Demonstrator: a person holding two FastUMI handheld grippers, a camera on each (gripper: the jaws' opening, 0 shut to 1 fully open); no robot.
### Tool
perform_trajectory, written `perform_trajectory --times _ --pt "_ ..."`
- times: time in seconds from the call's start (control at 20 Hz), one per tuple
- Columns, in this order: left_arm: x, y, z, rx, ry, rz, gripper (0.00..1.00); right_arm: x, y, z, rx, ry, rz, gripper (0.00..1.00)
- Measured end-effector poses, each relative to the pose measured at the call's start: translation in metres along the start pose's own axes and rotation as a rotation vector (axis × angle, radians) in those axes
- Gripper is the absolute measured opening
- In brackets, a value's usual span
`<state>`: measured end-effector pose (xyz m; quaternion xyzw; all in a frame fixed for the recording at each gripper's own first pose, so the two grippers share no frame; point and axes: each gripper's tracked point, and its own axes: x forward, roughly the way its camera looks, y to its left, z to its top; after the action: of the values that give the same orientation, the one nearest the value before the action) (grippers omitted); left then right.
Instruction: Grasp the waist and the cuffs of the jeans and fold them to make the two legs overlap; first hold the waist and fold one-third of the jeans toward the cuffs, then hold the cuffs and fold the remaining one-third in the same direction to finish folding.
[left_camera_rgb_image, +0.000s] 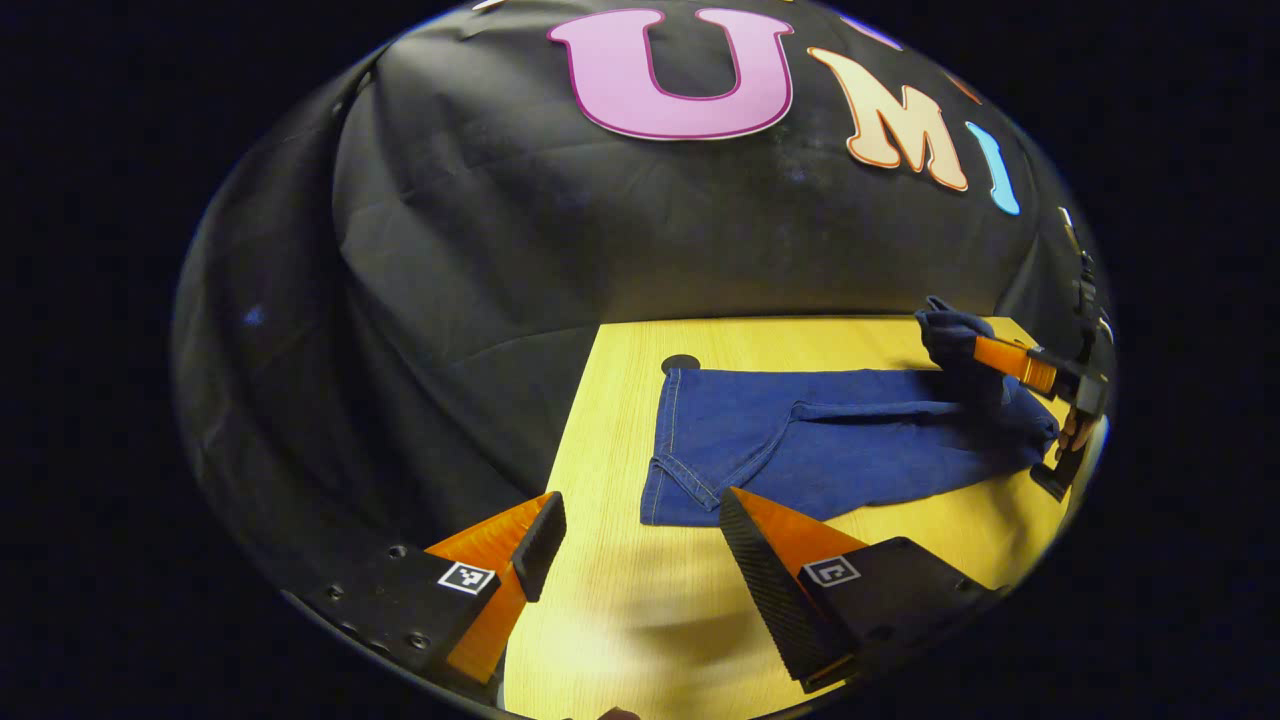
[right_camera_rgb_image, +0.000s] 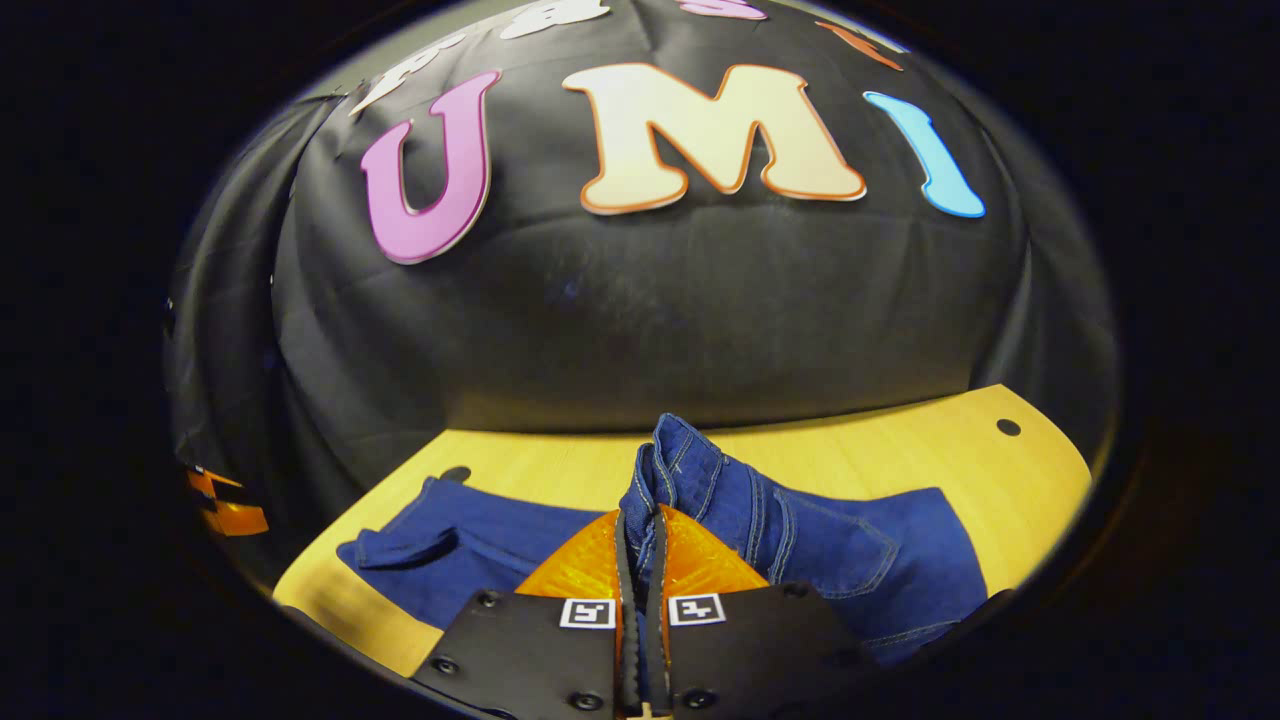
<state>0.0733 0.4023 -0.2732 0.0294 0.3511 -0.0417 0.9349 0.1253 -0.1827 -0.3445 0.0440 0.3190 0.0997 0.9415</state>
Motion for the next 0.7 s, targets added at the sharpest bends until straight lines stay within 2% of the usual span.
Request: perform_trajectory --times 0.1,0.15,0.3,0.45,0.7 --pt "0.017 0.002 -0.003 -0.001 0.016 -0.010 0.96 0.001 0.001 0.001 -0.020 0.046 0.008 0.06" --pt "0.025 0.001 -0.006 0.003 0.022 -0.016 0.96 -0.001 0.004 0.000 -0.015 0.073 0.042 0.09" --pt "0.047 -0.004 -0.009 0.013 0.037 -0.033 0.96 -0.005 0.018 0.005 -0.014 0.088 0.125 0.54" --pt "0.072 -0.012 -0.004 0.023 0.015 -0.062 0.96 -0.029 0.010 0.010 -0.049 0.069 0.116 0.99" --pt "0.125 -0.026 0.001 -0.068 0.013 -0.136 0.96 -0.065 -0.044 0.013 -0.038 0.100 0.028 1.00"
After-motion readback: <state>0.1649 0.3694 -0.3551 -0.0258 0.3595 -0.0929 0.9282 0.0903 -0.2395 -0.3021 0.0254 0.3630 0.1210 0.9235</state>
